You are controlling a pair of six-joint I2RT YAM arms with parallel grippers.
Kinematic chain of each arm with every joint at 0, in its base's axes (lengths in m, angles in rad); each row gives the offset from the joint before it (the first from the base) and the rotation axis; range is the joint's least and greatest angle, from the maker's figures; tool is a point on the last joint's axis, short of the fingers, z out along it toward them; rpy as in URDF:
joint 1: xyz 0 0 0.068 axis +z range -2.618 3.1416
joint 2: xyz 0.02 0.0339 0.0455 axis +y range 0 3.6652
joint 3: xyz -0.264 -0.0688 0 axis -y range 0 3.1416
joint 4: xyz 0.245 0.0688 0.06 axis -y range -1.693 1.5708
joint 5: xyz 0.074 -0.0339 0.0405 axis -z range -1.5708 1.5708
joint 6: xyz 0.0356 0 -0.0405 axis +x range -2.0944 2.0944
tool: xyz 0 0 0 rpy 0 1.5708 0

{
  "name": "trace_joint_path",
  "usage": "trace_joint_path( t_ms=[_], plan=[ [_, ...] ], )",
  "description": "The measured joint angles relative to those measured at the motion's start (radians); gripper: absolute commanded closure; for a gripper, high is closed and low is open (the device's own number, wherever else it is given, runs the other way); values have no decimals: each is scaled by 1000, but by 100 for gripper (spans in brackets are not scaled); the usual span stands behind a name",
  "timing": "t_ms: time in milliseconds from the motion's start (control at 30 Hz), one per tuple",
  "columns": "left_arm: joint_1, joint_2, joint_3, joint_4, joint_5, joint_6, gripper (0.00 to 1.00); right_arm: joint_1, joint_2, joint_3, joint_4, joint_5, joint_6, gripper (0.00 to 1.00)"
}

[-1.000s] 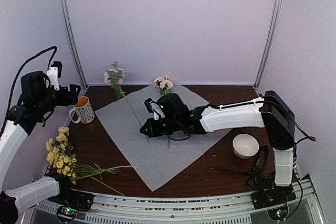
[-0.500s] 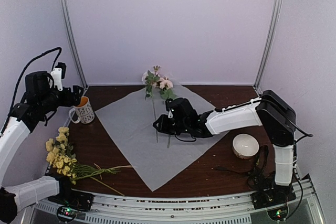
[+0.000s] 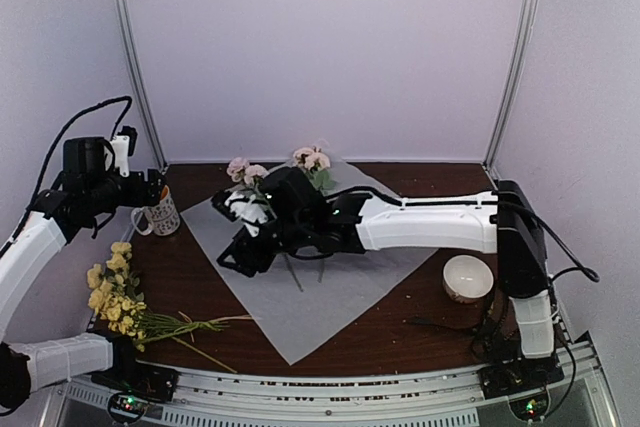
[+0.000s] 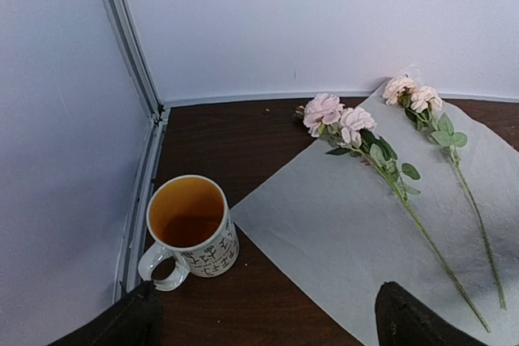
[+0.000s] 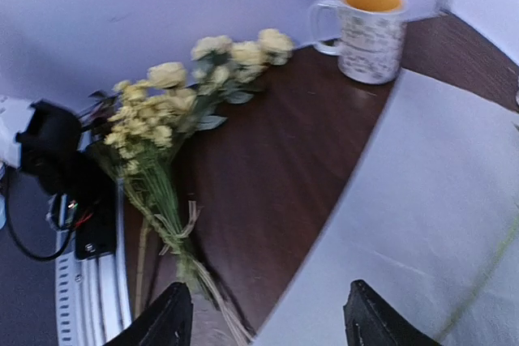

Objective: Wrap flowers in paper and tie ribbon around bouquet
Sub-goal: Place the fake flower on the flattened wrapping paper, then pick up the fake flower from the corner of the board.

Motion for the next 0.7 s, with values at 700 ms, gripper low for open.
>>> trace_joint_path(
  t_ms=[700],
  plan=[
    [0, 16, 1, 0, 21, 0, 6, 135, 376, 409, -453, 13, -317, 68]
  ],
)
